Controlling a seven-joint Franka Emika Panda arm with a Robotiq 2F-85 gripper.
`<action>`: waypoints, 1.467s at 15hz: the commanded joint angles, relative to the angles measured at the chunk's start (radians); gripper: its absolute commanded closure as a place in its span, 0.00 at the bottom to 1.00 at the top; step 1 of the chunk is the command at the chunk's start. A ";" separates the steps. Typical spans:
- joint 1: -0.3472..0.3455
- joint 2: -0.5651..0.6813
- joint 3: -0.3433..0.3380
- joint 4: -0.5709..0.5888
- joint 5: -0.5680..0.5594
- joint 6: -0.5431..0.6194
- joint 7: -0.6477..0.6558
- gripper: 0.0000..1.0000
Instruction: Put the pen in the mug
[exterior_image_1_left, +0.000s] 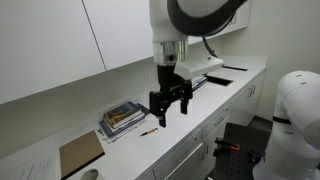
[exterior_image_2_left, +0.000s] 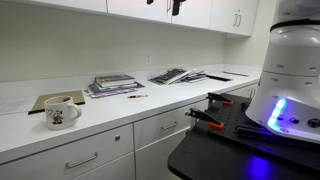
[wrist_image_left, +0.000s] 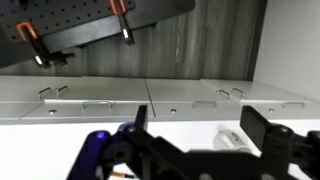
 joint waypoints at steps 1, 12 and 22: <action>-0.055 0.153 0.035 -0.022 0.007 0.259 0.122 0.00; -0.185 0.732 -0.069 0.139 -0.338 0.864 0.728 0.00; -0.082 0.812 -0.230 0.208 -0.450 0.857 0.921 0.00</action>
